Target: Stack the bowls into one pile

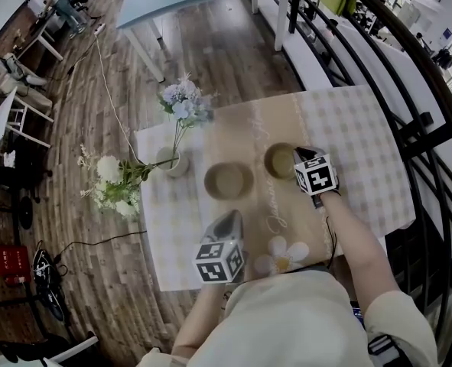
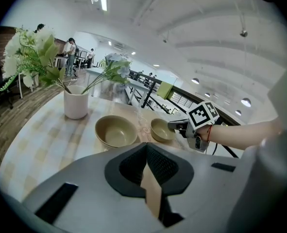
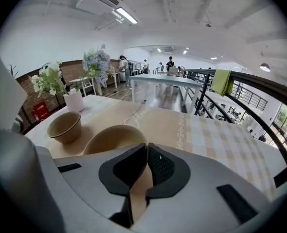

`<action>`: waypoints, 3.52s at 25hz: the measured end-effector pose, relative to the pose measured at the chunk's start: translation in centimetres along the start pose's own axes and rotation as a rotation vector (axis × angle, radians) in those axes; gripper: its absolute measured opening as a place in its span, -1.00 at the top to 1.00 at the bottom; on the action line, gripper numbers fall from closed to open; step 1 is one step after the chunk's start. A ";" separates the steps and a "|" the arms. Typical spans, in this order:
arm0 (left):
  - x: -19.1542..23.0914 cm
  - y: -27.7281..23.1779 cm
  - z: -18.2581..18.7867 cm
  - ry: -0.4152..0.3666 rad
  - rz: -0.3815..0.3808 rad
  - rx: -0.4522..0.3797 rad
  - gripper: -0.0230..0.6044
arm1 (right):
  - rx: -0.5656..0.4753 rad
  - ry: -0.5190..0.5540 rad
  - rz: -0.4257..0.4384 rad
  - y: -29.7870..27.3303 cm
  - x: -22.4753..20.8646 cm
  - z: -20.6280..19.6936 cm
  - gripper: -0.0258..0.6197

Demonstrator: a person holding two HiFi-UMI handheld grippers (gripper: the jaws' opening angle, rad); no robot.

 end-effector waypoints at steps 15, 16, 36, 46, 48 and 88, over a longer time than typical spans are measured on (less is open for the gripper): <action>0.3 2.0 -0.5 -0.004 0.002 -0.033 0.92 | -0.117 0.172 -0.005 2.4 3.7 4.4 0.91; 0.4 2.1 -0.5 -0.002 0.004 -0.036 0.92 | -0.122 0.175 -0.004 2.6 4.0 4.6 0.91; 3.7 6.2 -1.9 0.047 0.085 -0.071 0.92 | -0.226 0.250 0.123 3.1 12.6 10.1 0.91; 5.1 7.4 -3.1 0.088 0.129 -0.078 0.92 | -0.222 0.283 0.214 2.0 17.4 10.3 0.91; 5.4 7.6 -3.3 0.095 0.136 -0.079 0.92 | -0.217 0.285 0.230 1.7 18.1 10.2 0.91; 6.7 9.4 -4.9 0.130 0.185 -0.082 0.92 | -0.083 0.213 0.187 -1.8 17.7 4.7 0.86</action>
Point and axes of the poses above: the fingertips, and each gripper's own axes: y backward along the fingers, x to its left, z out of its top, the point moved 2 cm from there along y, backward along the fingers, and after that the axes turned 6 degrees about z, right-handed, at the moved point
